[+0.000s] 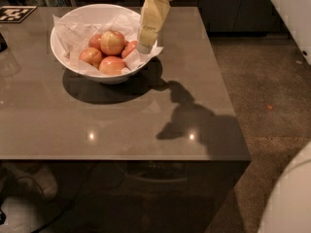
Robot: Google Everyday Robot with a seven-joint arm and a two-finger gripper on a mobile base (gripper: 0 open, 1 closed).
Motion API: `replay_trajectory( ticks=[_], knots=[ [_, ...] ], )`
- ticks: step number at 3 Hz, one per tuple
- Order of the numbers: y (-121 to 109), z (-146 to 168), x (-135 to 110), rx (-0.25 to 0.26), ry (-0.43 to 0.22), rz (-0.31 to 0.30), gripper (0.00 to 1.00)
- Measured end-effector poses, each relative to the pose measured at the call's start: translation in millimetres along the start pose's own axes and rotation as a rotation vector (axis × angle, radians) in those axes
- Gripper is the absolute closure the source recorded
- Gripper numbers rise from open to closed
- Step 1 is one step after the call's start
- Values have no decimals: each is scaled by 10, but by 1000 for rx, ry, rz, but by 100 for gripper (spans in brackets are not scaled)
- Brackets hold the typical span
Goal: Pick apple from white bowl
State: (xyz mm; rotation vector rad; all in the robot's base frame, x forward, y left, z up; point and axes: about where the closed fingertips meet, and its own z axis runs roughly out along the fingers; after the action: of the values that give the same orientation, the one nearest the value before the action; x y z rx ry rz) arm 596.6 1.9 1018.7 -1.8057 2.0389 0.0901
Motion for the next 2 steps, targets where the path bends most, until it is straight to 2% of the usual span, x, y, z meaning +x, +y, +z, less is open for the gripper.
replay_trajectory(
  ticks=[1,2],
  knots=[
    [-201,238,-263,-32,-12,-6,0],
    [-363,440,-703,-42,-34,-42,0]
  ],
)
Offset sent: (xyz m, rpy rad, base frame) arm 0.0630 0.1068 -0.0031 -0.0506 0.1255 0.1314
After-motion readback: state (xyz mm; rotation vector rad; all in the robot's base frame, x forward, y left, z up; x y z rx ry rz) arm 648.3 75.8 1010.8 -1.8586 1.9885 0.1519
